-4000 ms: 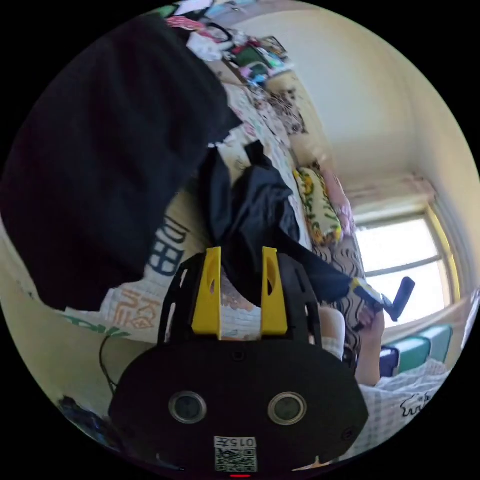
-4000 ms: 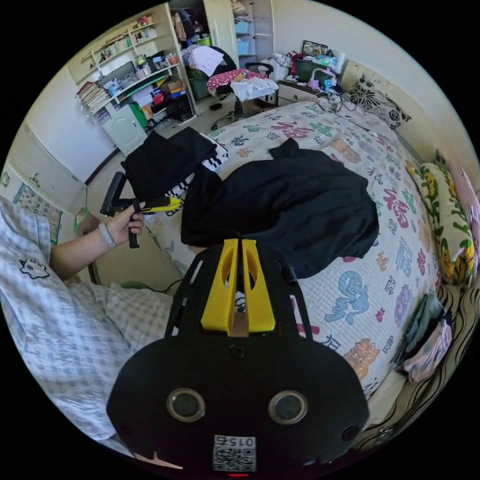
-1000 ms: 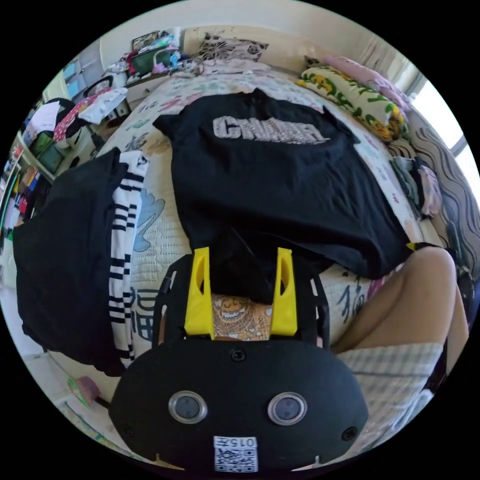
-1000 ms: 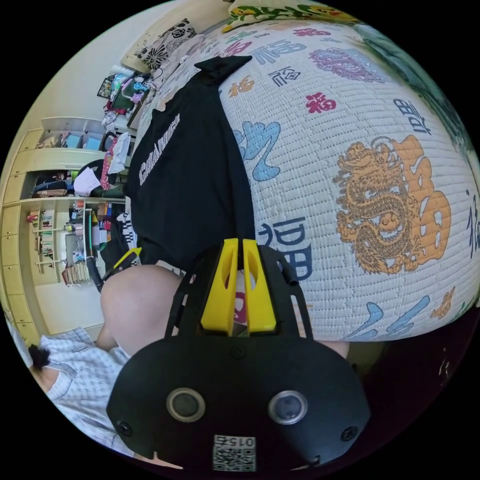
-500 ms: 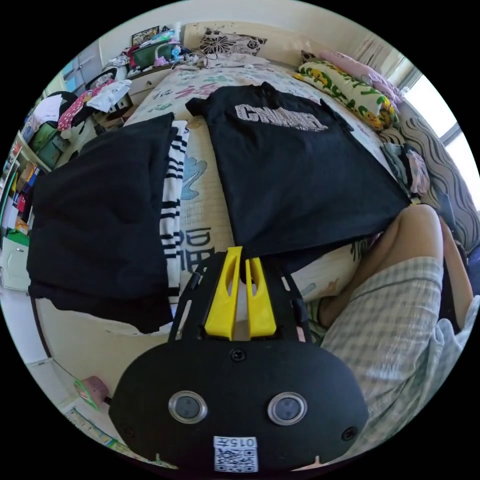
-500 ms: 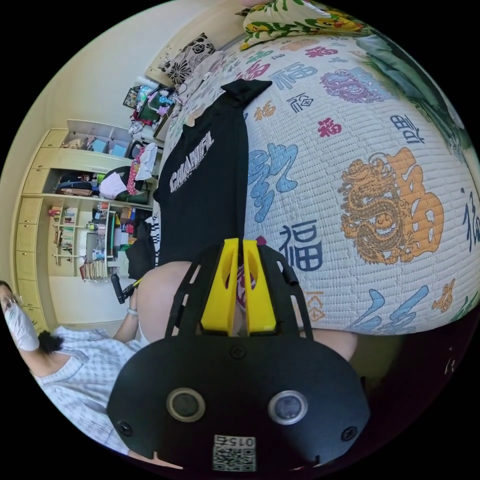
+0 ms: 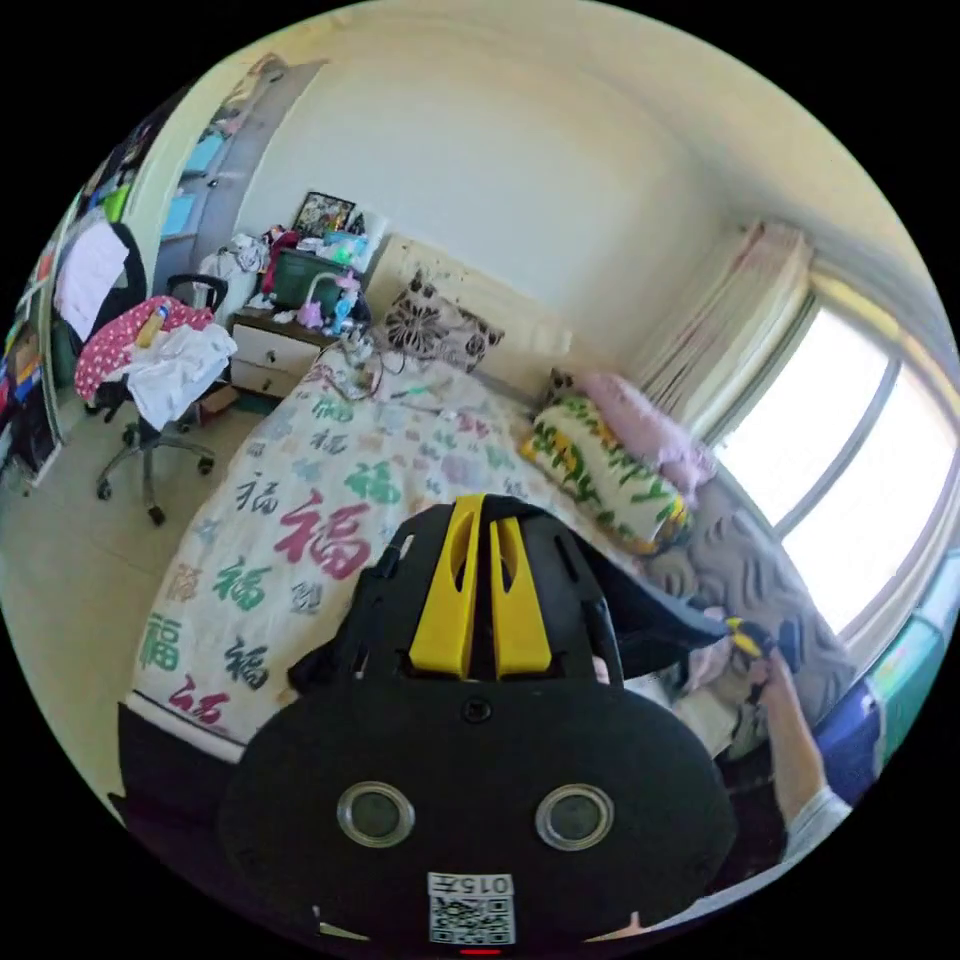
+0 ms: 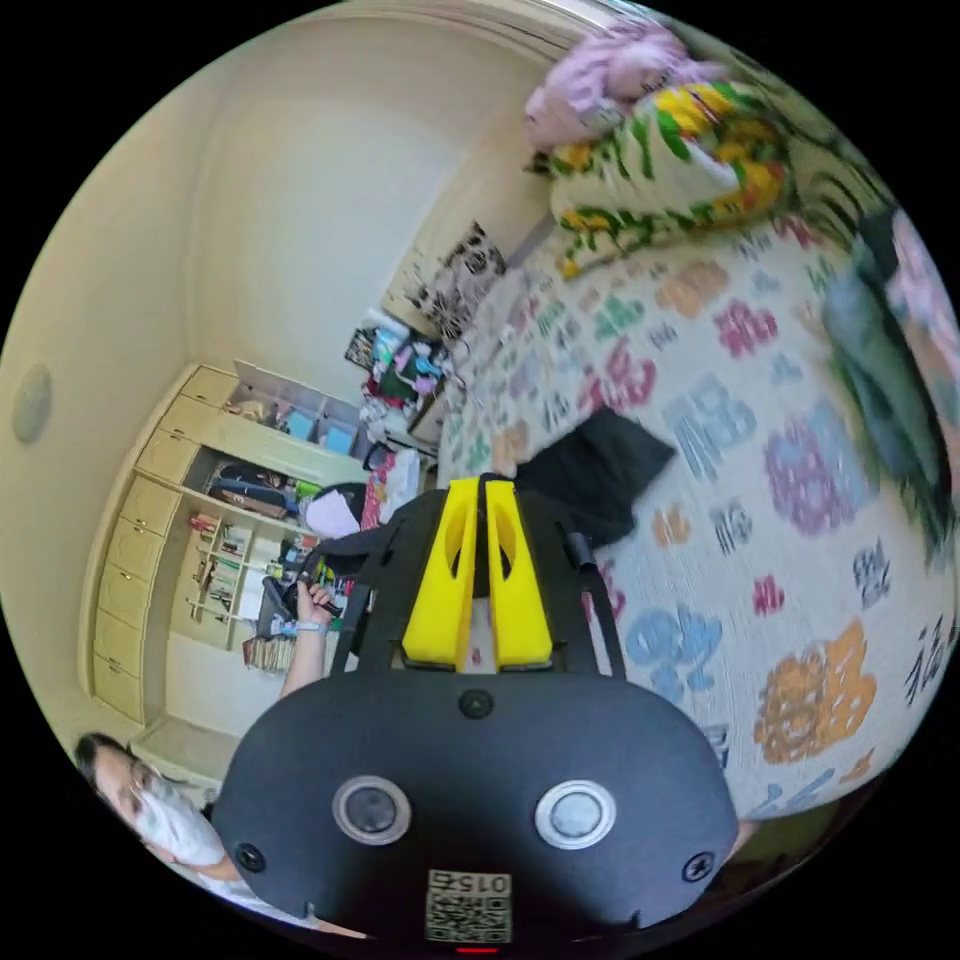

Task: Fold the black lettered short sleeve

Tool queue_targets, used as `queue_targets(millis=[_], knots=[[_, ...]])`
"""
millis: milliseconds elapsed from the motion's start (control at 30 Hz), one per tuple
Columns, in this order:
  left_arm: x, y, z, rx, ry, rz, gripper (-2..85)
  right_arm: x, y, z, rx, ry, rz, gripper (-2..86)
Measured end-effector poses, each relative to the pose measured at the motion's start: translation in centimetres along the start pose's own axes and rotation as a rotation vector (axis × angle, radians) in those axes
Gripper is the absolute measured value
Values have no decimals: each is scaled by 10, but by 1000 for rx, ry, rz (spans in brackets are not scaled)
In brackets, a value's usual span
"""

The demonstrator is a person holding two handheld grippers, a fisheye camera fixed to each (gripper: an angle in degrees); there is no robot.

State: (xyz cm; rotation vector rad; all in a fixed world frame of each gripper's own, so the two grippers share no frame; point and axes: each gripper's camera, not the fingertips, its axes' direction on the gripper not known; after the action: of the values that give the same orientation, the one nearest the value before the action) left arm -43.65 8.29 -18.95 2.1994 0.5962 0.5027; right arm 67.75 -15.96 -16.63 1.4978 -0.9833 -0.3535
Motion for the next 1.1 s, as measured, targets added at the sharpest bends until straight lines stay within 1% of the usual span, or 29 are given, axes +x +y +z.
queue_targets(millis=[33,67,133,167,233,300,367,433,467,533,567,633,667,733,767,833,900,933,1000,1067,1100], knots=[[25,-33,-23,97,26,24,-8,-45,-24,-15,52,-3,-70,1],[39,-47,-35,133,22,52,-8,-67,-33,-23,76,2,-111,1],[81,-78,-85,230,15,165,-9,-147,-52,-57,140,41,-288,2],[86,-81,-97,245,29,191,-9,-161,-52,-65,148,44,-322,2],[90,-70,-141,276,117,276,-9,-195,-41,-94,147,32,-424,2],[78,-47,-163,241,160,319,-9,-201,-19,-112,128,22,-473,2],[56,-10,-176,182,181,333,-9,-190,12,-126,95,6,-483,2],[14,59,-179,68,214,328,-9,-157,61,-137,57,-23,-453,2],[3,80,-177,35,218,323,-9,-146,75,-138,43,-24,-438,2],[-45,172,-162,-118,194,309,-9,-93,132,-134,-13,-7,-348,2],[-58,198,-156,-152,180,298,-9,-78,146,-130,-34,3,-312,2],[-110,301,-130,-293,148,226,-9,-7,200,-112,-94,56,-144,2],[-121,327,-123,-321,137,212,-9,11,212,-107,-107,58,-93,1],[-158,422,-97,-440,25,177,-9,79,255,-87,-132,74,102,1],[-164,443,-91,-469,4,169,-9,94,264,-82,-138,83,150,1],[-181,513,-80,-560,-62,148,-8,134,296,-63,-212,194,258,1],[-183,551,-79,-589,-86,160,-8,146,314,-52,-278,271,263,1],[-181,568,-84,-574,-112,179,-8,147,324,-53,-275,279,259,1],[-178,587,-90,-579,-109,198,-8,145,332,-60,-259,230,267,1],[-174,603,-96,-591,-149,249,-8,140,339,-68,-280,251,250,1],[-173,616,-101,-598,-176,290,-7,136,343,-72,-310,298,222,1]])
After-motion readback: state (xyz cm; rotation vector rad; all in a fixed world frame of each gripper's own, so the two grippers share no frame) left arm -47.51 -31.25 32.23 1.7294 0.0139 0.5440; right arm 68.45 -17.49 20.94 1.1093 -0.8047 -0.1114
